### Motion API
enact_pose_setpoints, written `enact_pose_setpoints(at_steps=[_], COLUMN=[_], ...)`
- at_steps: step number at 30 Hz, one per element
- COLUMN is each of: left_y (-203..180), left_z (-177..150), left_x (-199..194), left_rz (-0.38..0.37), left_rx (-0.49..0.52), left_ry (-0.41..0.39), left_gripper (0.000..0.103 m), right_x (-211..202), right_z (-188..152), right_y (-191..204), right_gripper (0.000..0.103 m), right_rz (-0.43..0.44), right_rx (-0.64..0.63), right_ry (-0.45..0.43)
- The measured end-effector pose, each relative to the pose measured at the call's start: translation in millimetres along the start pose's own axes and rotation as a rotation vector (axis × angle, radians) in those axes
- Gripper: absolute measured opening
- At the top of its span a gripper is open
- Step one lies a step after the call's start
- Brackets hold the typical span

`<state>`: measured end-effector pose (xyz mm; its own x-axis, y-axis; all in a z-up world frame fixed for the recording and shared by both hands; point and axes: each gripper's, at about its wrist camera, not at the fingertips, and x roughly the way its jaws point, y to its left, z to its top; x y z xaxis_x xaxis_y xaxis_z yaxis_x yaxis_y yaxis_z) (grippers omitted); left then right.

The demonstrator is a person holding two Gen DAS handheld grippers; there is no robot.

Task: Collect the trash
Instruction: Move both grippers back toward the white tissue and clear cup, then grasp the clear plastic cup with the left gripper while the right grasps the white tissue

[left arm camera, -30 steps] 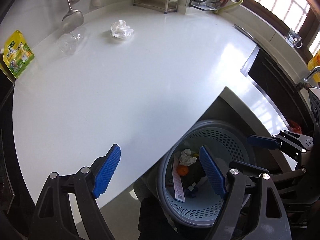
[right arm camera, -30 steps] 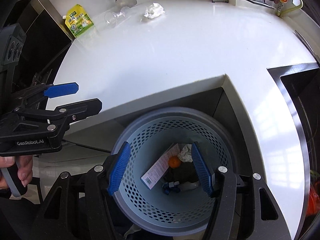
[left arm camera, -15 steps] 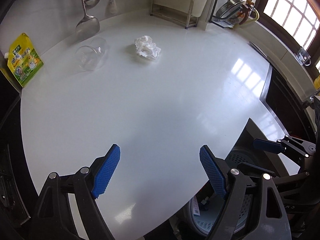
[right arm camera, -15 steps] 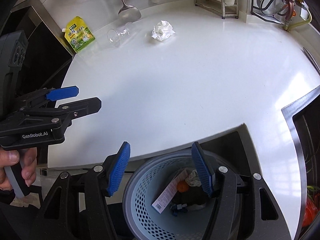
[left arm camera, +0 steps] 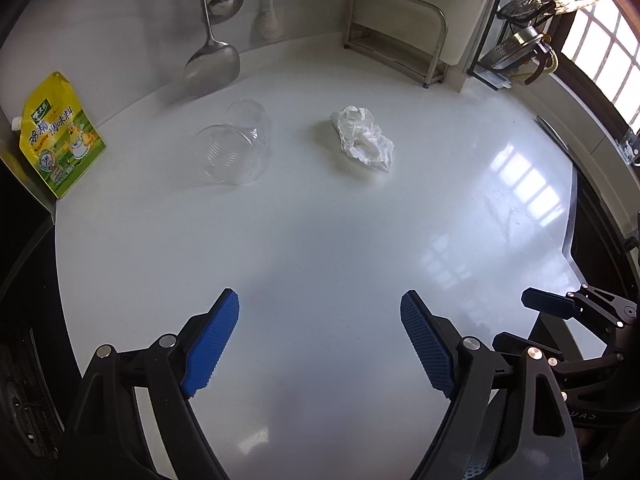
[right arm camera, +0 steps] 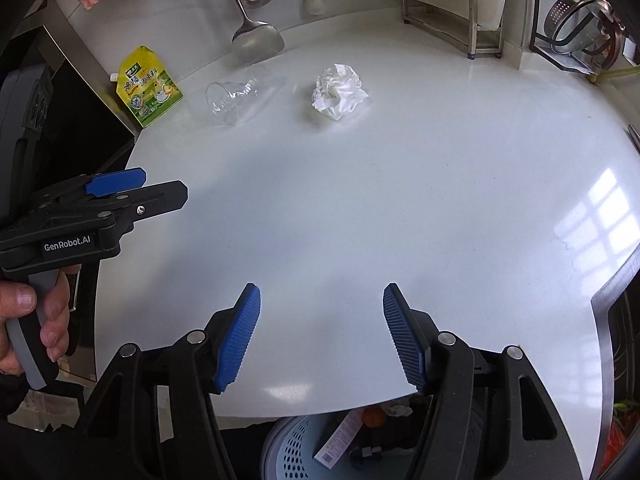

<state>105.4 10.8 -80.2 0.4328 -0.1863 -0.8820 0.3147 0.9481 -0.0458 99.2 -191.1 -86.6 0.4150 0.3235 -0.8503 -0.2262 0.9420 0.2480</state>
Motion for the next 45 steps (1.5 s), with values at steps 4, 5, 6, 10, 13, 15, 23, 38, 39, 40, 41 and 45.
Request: enact_pose_setpoints(at_steps=[4, 5, 6, 10, 13, 15, 23, 38, 39, 40, 41, 45], left_y=[15, 19, 22, 35, 43, 49, 75, 83, 84, 84, 84, 87], left_z=[14, 18, 22, 38, 51, 59, 92, 135, 137, 138, 139, 142], left_x=[11, 13, 16, 27, 35, 40, 62, 115, 119, 122, 126, 140], left_rz=[0.011, 0.012, 0.015, 0.023, 0.032, 0.037, 0.079, 0.065, 0.066, 0.067, 0.069, 0.07], left_rx=[-0.005, -0.007, -0.008, -0.009, -0.01, -0.012, -0.028, 0.042, 0.044, 0.047, 0.051, 0.053], left_ry=[0.002, 0.002, 0.001, -0.001, -0.005, -0.009, -0.025, 0.044, 0.048, 0.051, 0.055, 0.078], left_gripper=[0.081, 0.081, 0.081, 0.081, 0.083, 0.084, 0.09, 0.092, 0.092, 0.092, 0.092, 0.092], right_x=[12, 15, 18, 31, 38, 43, 59, 82, 84, 87, 90, 103], right_z=[17, 22, 26, 47, 63, 74, 108, 162, 165, 169, 172, 182], right_y=[1, 1, 2, 4, 4, 4, 2, -5, -6, -6, -7, -10], right_gripper=[0.061, 0.061, 0.061, 0.061, 0.061, 0.061, 0.062, 0.062, 0.062, 0.062, 0.062, 0.062], right_rz=[-0.002, -0.004, -0.005, -0.014, -0.023, -0.027, -0.049, -0.086, -0.086, -0.085, -0.084, -0.083], right_rx=[0.006, 0.005, 0.004, 0.004, 0.003, 0.006, 0.015, 0.022, 0.021, 0.022, 0.022, 0.027], right_ry=[-0.002, -0.002, -0.003, -0.008, -0.013, -0.018, -0.028, -0.05, -0.051, -0.052, -0.051, -0.044])
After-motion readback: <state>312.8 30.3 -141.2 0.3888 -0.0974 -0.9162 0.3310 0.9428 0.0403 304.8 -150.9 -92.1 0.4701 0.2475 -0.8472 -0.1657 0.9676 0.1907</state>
